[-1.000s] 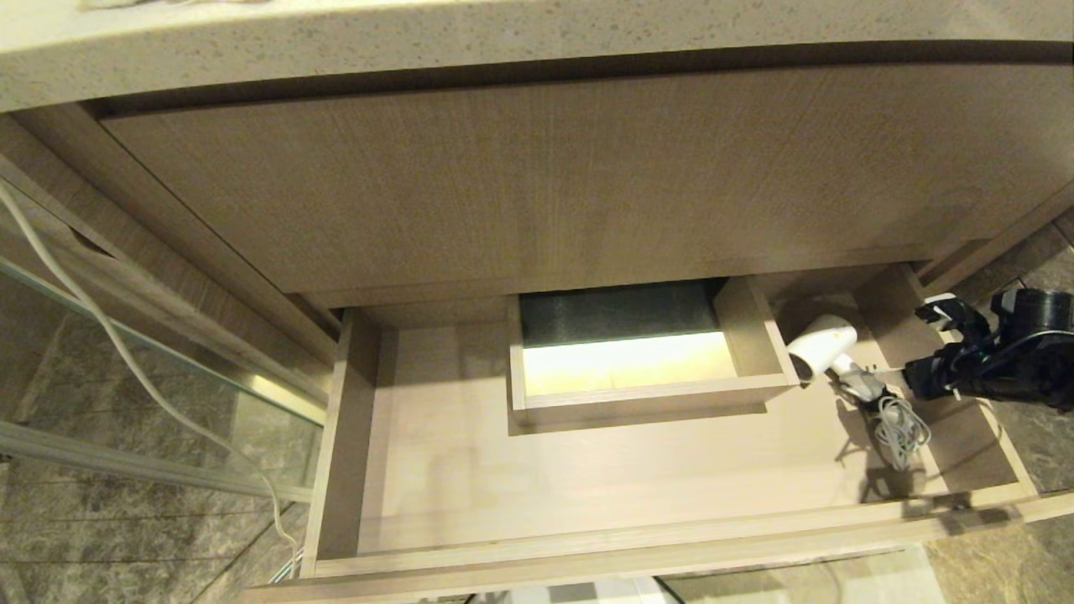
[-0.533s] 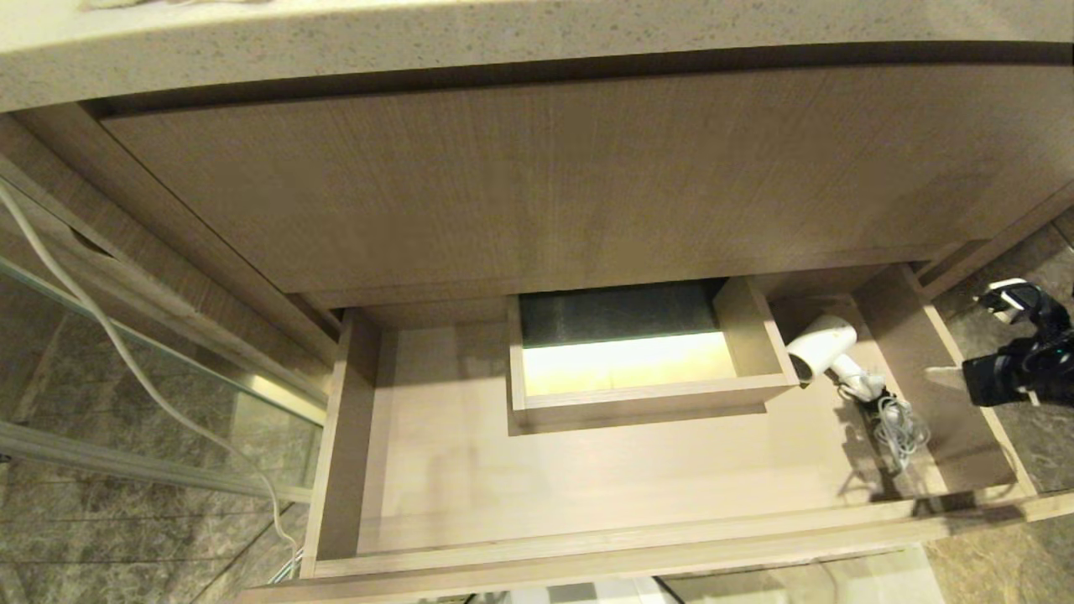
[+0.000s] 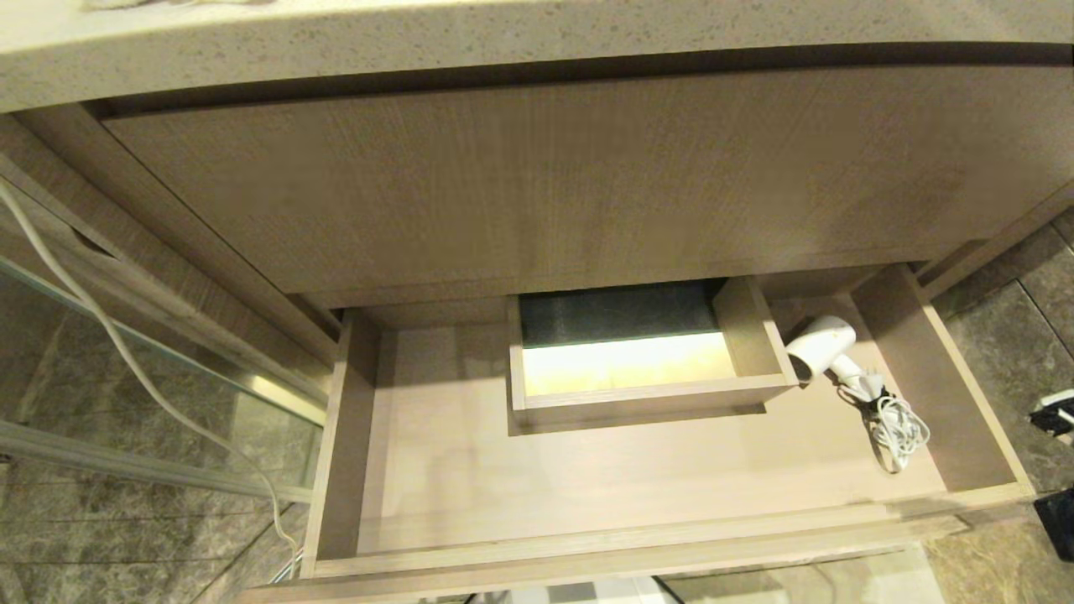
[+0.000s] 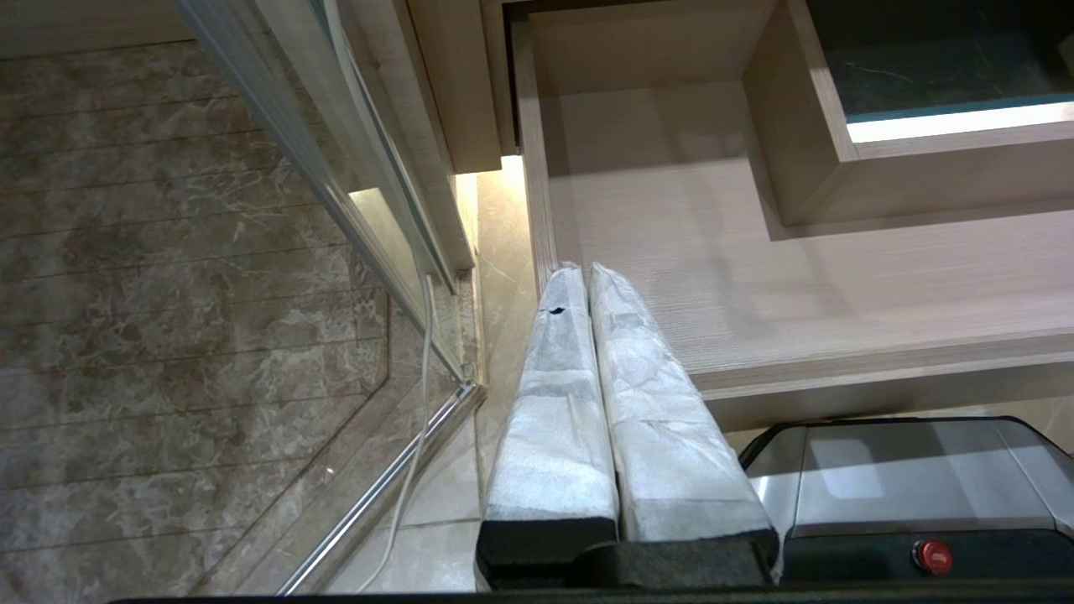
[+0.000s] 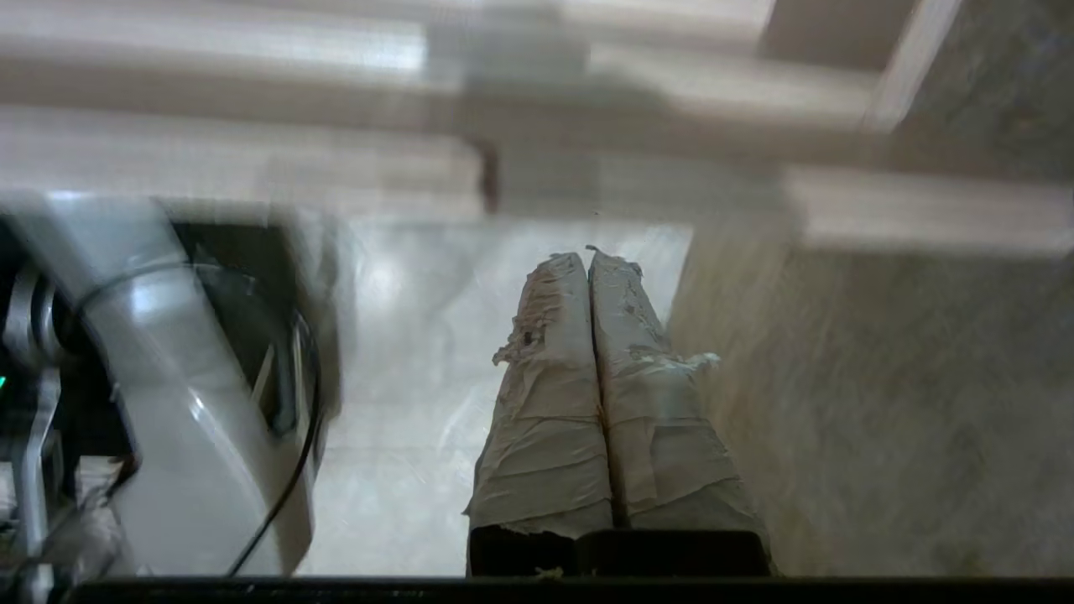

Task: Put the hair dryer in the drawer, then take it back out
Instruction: Close the drawer

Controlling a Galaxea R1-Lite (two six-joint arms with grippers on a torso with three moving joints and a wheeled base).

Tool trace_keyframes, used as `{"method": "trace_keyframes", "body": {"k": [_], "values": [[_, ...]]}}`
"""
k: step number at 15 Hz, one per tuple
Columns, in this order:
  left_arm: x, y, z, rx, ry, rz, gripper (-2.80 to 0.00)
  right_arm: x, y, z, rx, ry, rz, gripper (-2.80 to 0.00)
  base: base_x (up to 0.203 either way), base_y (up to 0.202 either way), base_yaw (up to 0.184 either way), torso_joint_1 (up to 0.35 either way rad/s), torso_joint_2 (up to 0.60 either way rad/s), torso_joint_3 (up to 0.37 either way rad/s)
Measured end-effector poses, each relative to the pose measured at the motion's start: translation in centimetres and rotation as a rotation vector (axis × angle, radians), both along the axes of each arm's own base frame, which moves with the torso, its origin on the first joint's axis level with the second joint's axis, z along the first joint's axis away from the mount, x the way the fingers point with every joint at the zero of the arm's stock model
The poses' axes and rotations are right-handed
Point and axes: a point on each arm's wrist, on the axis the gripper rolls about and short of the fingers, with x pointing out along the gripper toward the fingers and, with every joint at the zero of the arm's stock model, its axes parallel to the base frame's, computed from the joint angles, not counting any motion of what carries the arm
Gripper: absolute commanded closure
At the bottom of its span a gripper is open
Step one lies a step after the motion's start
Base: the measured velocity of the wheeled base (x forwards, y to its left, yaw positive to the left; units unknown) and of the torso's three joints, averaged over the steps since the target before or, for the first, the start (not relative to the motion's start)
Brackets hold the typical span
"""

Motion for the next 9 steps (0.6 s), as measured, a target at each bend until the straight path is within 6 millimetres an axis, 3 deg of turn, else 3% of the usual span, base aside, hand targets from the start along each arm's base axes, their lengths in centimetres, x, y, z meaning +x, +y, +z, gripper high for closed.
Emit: {"method": "trace_keyframes", "body": {"k": [3,5,9], "values": [[0.0,0.0,0.0,0.000,0.000,0.000,0.00,-0.7,0.1,-0.5,-0.007,0.026,-0.002,0.00,0.000,0.000,0.000,0.000,0.00,0.000],[0.0,0.0,0.0,0.000,0.000,0.000,0.00,-0.9,-0.1,-1.9,-0.017,0.098,0.030,0.00,0.000,0.000,0.000,0.000,0.00,0.000],[0.0,0.0,0.0,0.000,0.000,0.000,0.00,0.3,-1.8,-4.3,-0.055,0.166,0.092,0.00,0.000,0.000,0.000,0.000,0.00,0.000]]}}
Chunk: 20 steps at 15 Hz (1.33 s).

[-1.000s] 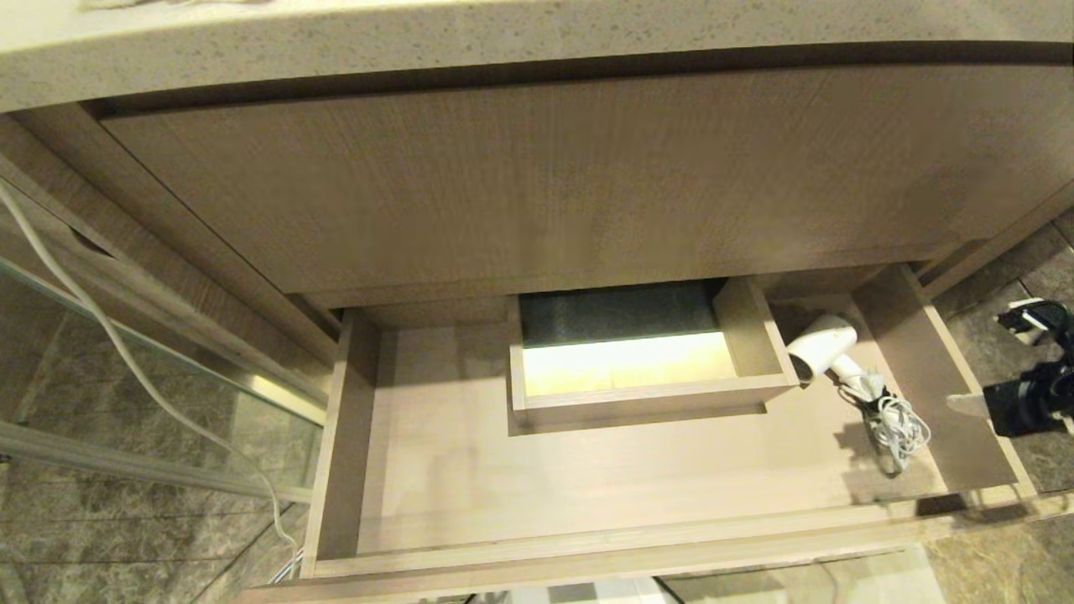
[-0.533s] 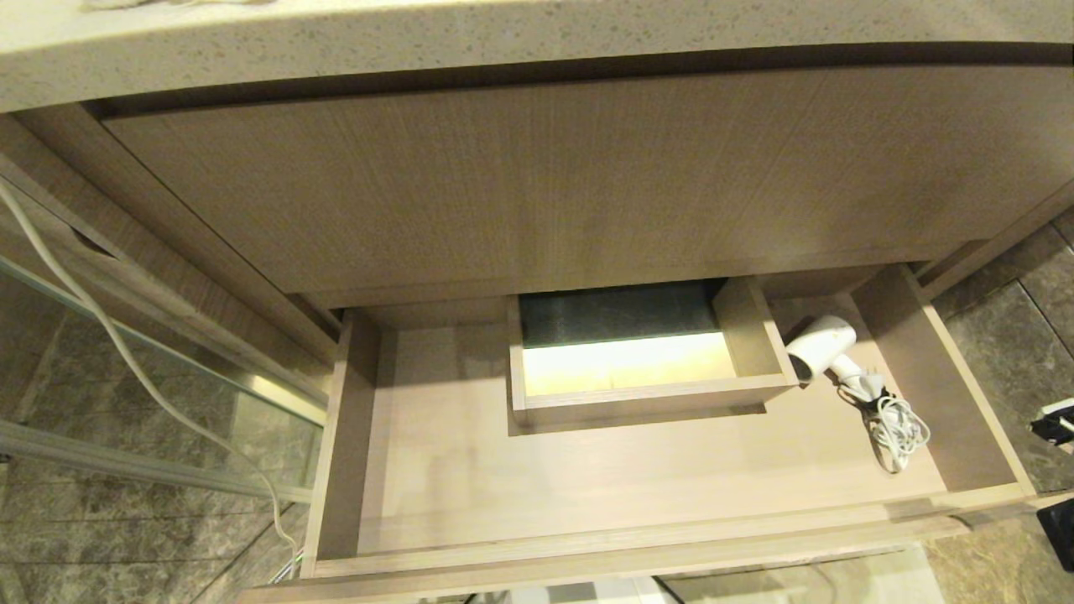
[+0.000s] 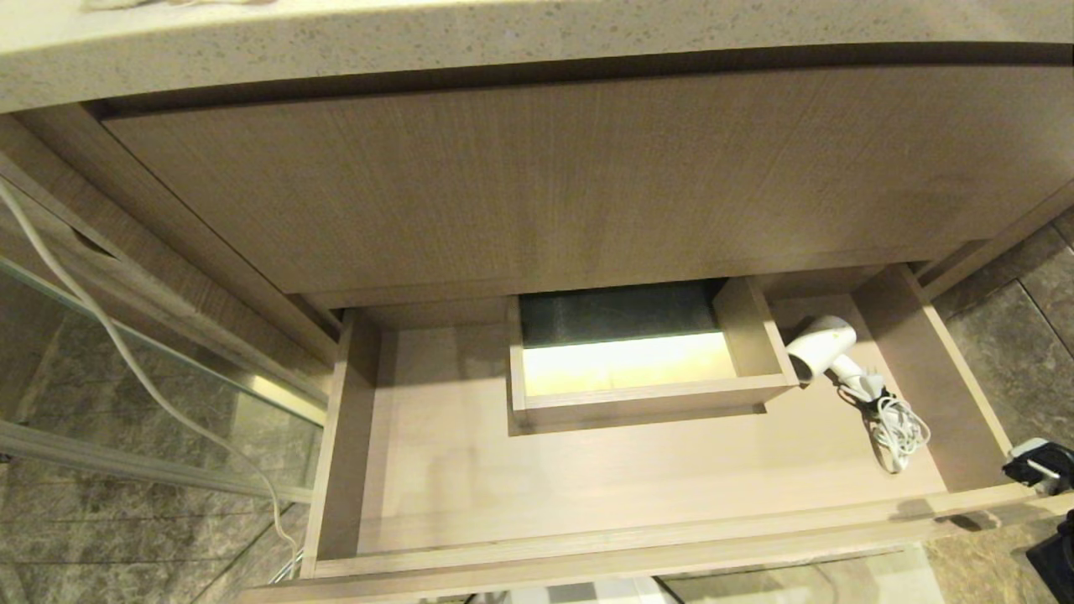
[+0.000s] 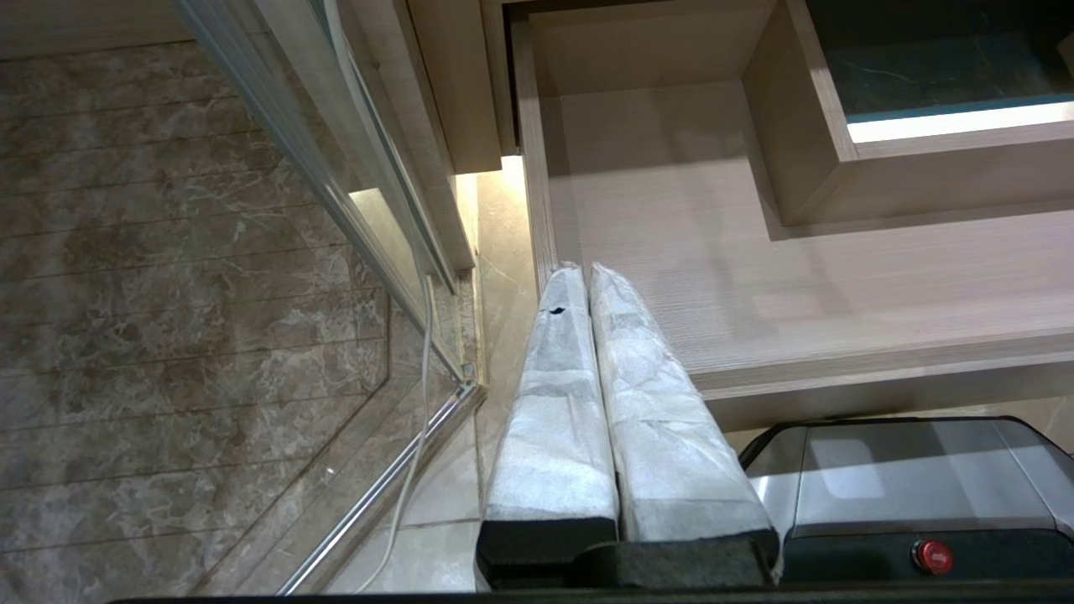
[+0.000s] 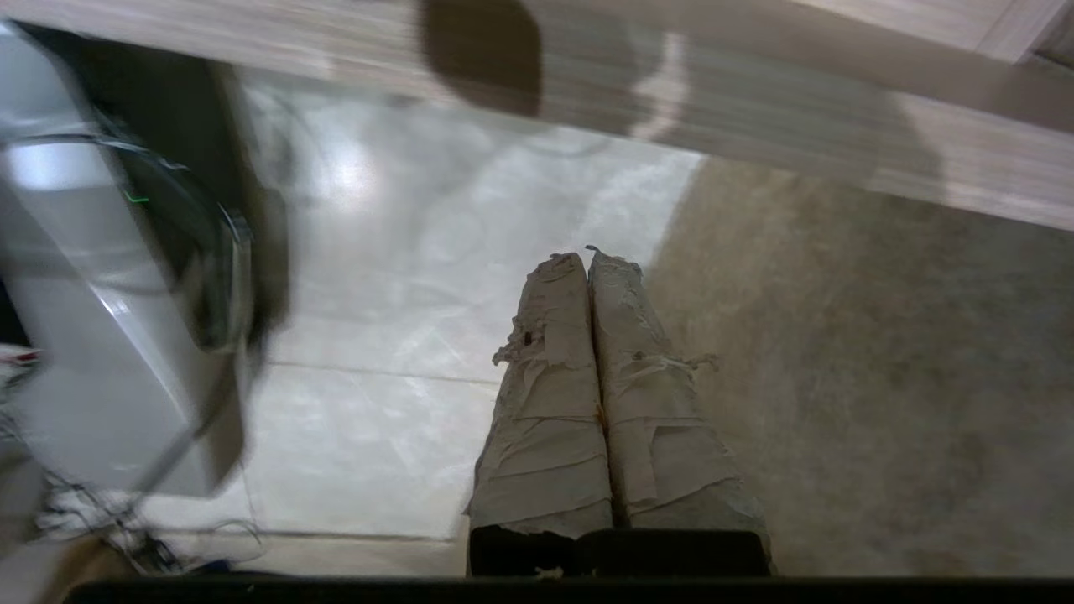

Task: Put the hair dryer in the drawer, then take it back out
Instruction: Close the drawer

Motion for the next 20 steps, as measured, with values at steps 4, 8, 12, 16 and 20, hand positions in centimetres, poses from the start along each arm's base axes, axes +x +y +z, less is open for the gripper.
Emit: {"method": "trace_keyframes", "body": {"k": [4,8,12,16,20], "values": [[0.0,0.0,0.0,0.000,0.000,0.000,0.00,0.9,-2.0,-1.3,-0.022,0.044,0.055,0.00,0.000,0.000,0.000,0.000,0.00,0.000],[0.0,0.0,0.0,0.000,0.000,0.000,0.00,2.3,-3.3,-1.6,0.017,-0.022,0.082,0.00,0.000,0.000,0.000,0.000,0.00,0.000],[0.0,0.0,0.0,0.000,0.000,0.000,0.00,3.5,-4.2,-1.8,0.033,-0.084,0.062,0.00,0.000,0.000,0.000,0.000,0.00,0.000],[0.0,0.0,0.0,0.000,0.000,0.000,0.00,6.5,-5.9,-0.3,0.098,-0.290,0.001,0.00,0.000,0.000,0.000,0.000,0.00,0.000],[0.0,0.0,0.0,0.000,0.000,0.000,0.00,11.1,-6.3,3.4,0.132,-0.614,-0.071,0.00,0.000,0.000,0.000,0.000,0.00,0.000]]}}
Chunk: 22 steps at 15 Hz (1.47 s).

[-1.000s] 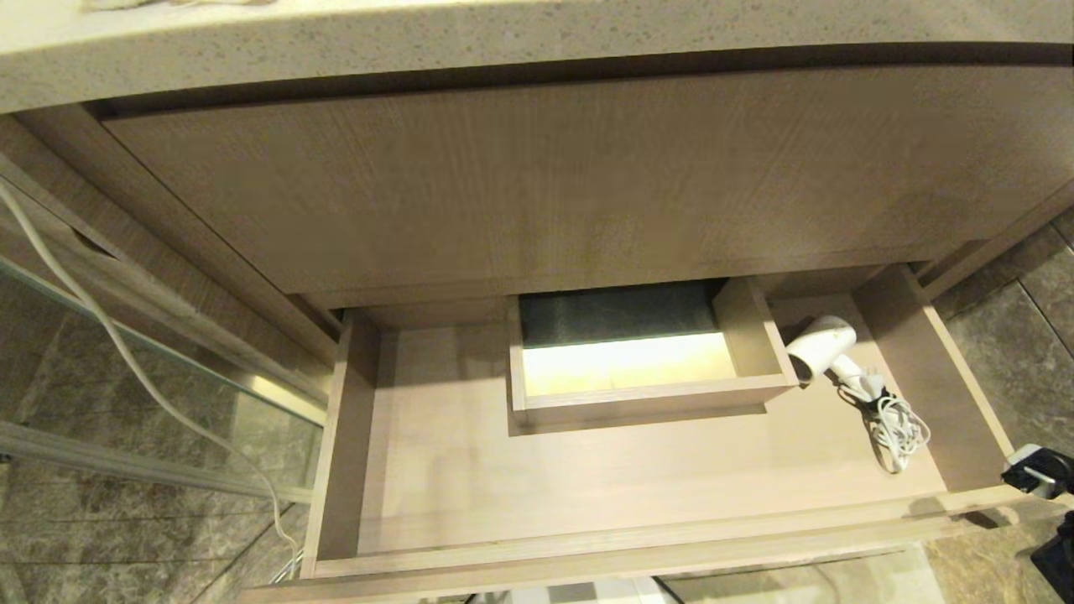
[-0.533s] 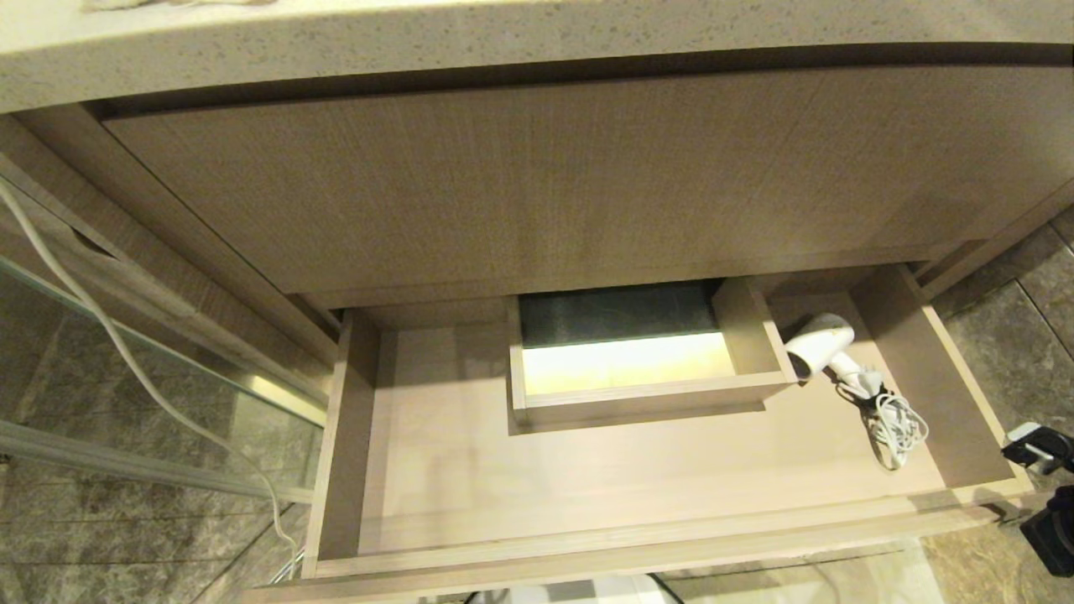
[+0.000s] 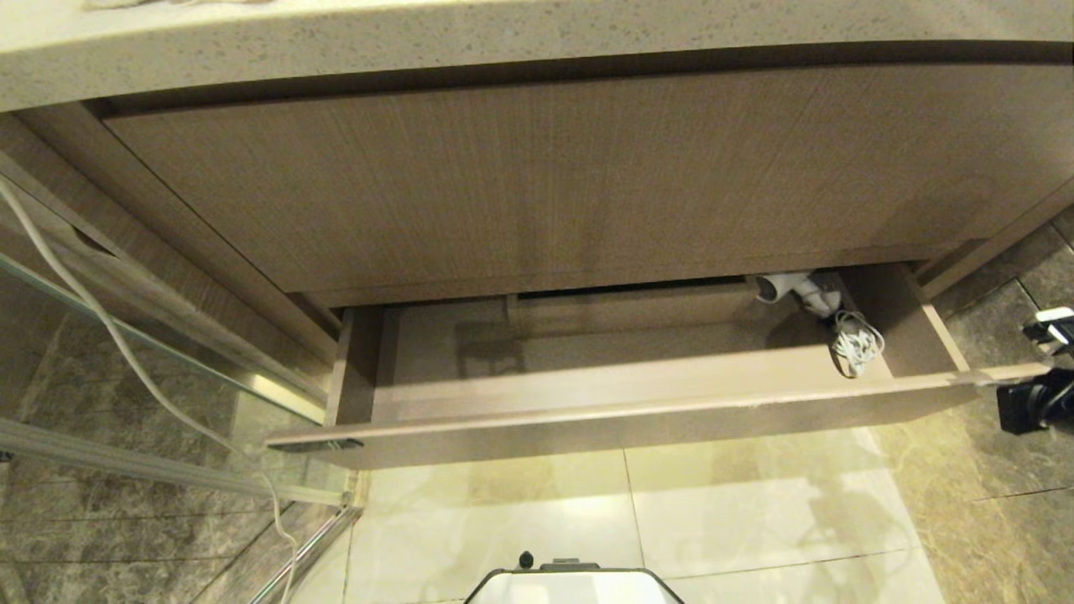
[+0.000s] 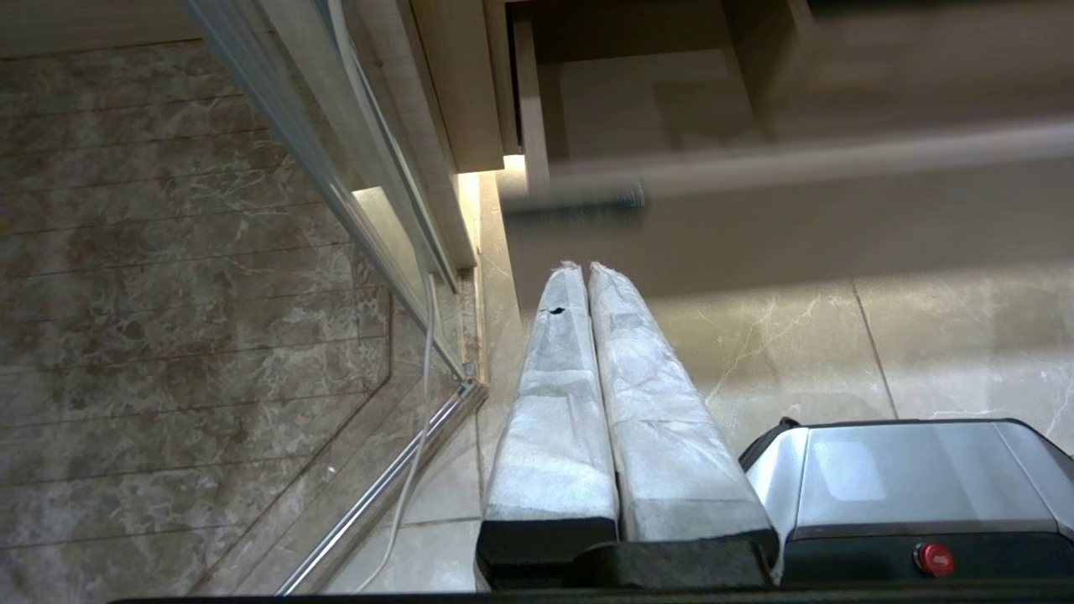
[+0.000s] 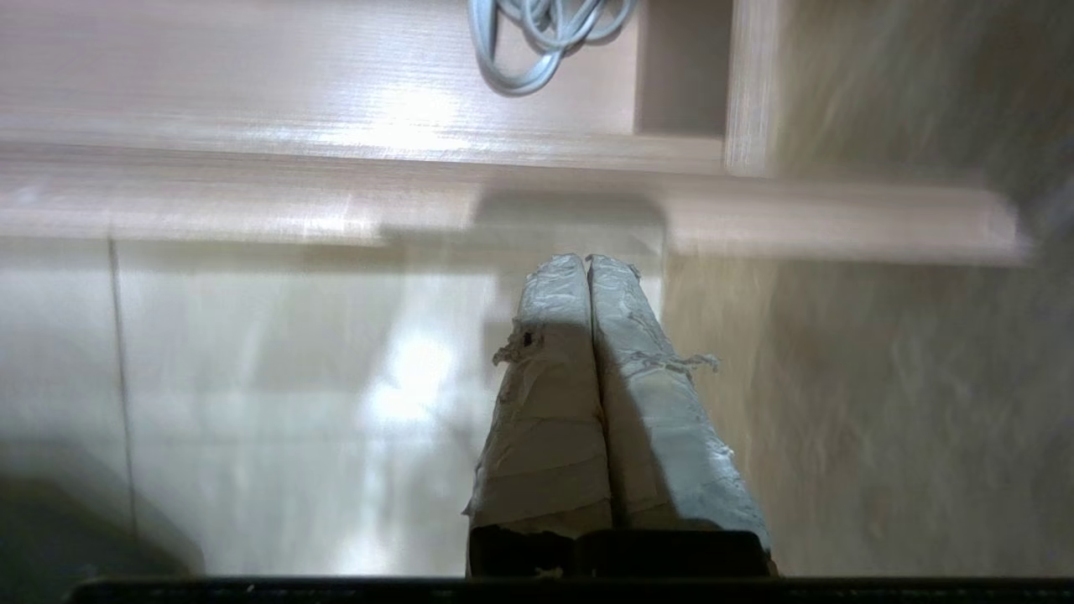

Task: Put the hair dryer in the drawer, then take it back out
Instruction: Close the drawer, then pull open the drawer

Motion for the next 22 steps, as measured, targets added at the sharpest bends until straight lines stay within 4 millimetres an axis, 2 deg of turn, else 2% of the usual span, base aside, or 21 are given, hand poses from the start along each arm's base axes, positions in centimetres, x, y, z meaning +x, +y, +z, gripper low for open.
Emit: {"method": "trace_keyframes", "body": {"k": [2,4,7,9,11,12,14,16,18,20,22], "values": [[0.0,0.0,0.0,0.000,0.000,0.000,0.00,1.7,0.0,1.3,0.016,-0.116,-0.009,0.00,0.000,0.000,0.000,0.000,0.00,0.000],[0.0,0.0,0.0,0.000,0.000,0.000,0.00,2.6,-0.1,1.8,0.003,-0.157,-0.006,0.00,0.000,0.000,0.000,0.000,0.00,0.000],[0.0,0.0,0.0,0.000,0.000,0.000,0.00,2.4,-0.2,2.0,0.011,-0.147,-0.017,0.00,0.000,0.000,0.000,0.000,0.00,0.000],[0.0,0.0,0.0,0.000,0.000,0.000,0.00,1.1,0.1,1.9,0.045,-0.087,-0.030,0.00,0.000,0.000,0.000,0.000,0.00,0.000],[0.0,0.0,0.0,0.000,0.000,0.000,0.00,-1.6,1.0,3.2,0.078,-0.033,-0.053,0.00,0.000,0.000,0.000,0.000,0.00,0.000],[0.0,0.0,0.0,0.000,0.000,0.000,0.00,-3.6,2.0,4.2,0.092,-0.011,-0.067,0.00,0.000,0.000,0.000,0.000,0.00,0.000],[0.0,0.0,0.0,0.000,0.000,0.000,0.00,-7.7,4.4,5.6,0.112,0.014,-0.085,0.00,0.000,0.000,0.000,0.000,0.00,0.000],[0.0,0.0,0.0,0.000,0.000,0.000,0.00,-12.2,7.6,6.2,0.122,0.004,-0.096,0.00,0.000,0.000,0.000,0.000,0.00,0.000],[0.0,0.0,0.0,0.000,0.000,0.000,0.00,-16.6,11.1,5.7,0.116,-0.031,-0.093,0.00,0.000,0.000,0.000,0.000,0.00,0.000],[0.0,0.0,0.0,0.000,0.000,0.000,0.00,-20.3,14.1,3.8,0.112,-0.052,-0.082,0.00,0.000,0.000,0.000,0.000,0.00,0.000],[0.0,0.0,0.0,0.000,0.000,0.000,0.00,-23.0,16.4,1.7,0.113,-0.060,-0.053,0.00,0.000,0.000,0.000,0.000,0.00,0.000]]}}
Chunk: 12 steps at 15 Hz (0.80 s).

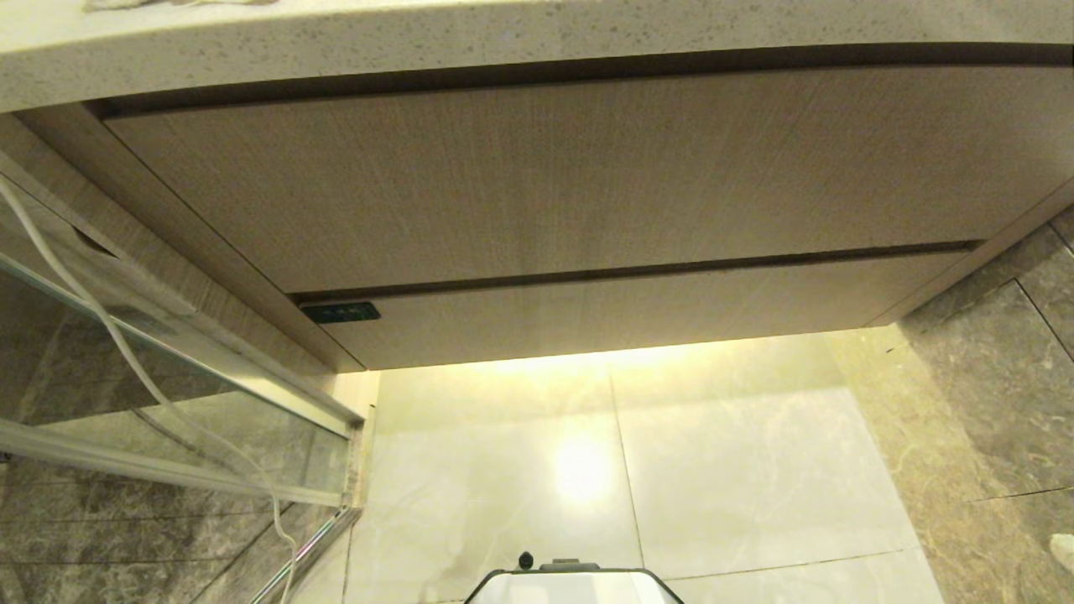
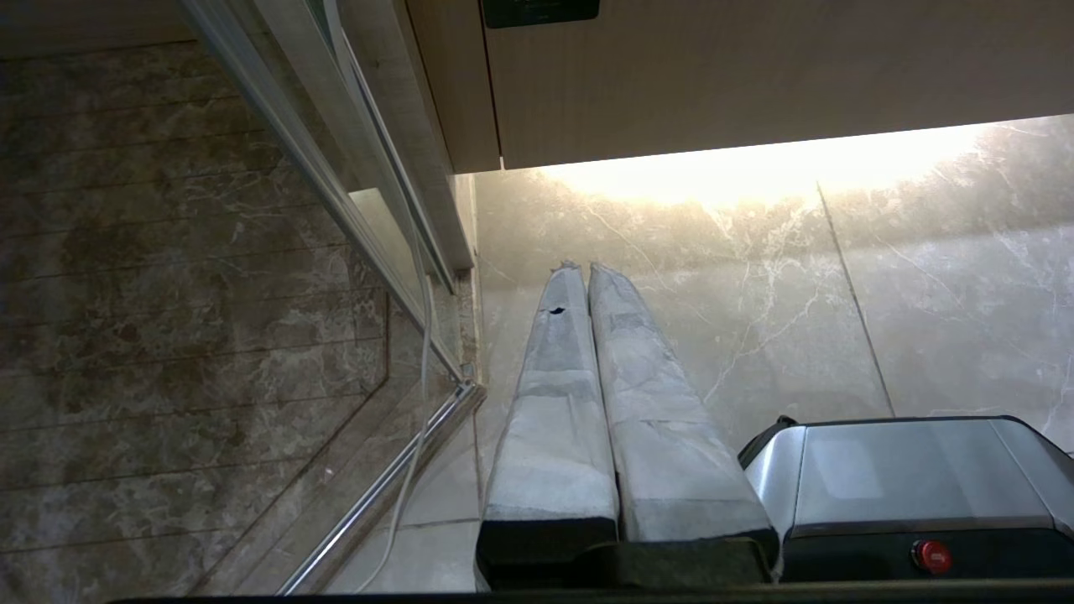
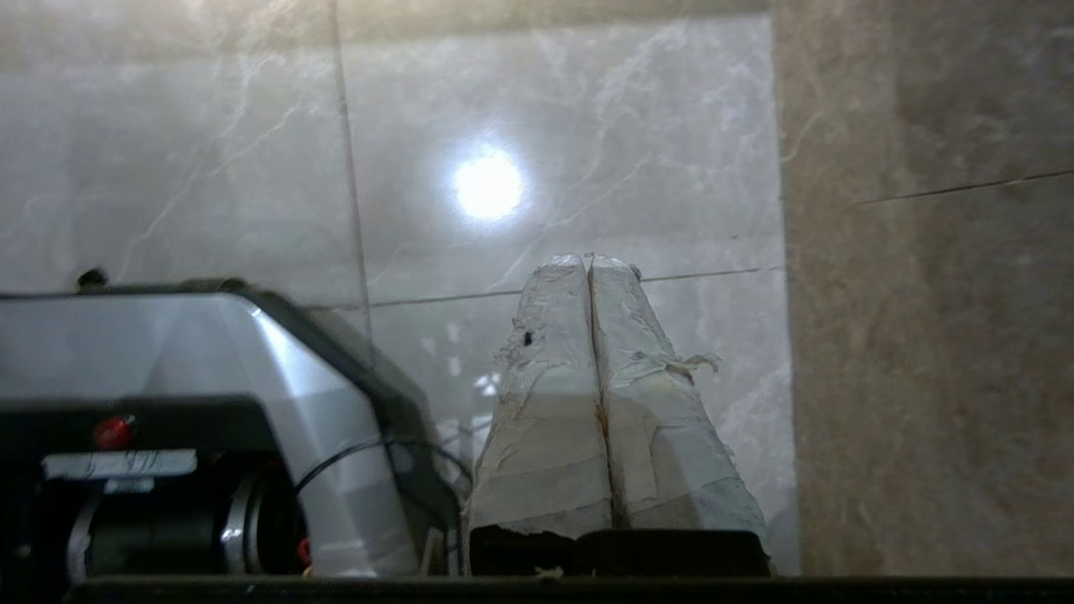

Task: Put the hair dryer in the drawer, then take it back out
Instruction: Pull open the drawer

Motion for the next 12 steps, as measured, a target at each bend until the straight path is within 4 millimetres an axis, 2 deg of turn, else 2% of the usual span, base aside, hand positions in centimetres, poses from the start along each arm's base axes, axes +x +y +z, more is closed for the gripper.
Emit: {"method": "trace_keyframes", "body": {"k": [5,8,12], "values": [[0.0,0.0,0.0,0.000,0.000,0.000,0.00,-3.7,1.9,-1.9,-0.011,-0.099,0.042,0.00,0.000,0.000,0.000,0.000,0.00,0.000],[0.0,0.0,0.0,0.000,0.000,0.000,0.00,-5.2,1.9,-2.7,-0.014,-0.145,0.030,0.00,0.000,0.000,0.000,0.000,0.00,0.000],[0.0,0.0,0.0,0.000,0.000,0.000,0.00,-6.9,2.0,-3.0,0.004,-0.317,0.089,0.00,0.000,0.000,0.000,0.000,0.00,0.000]]}}
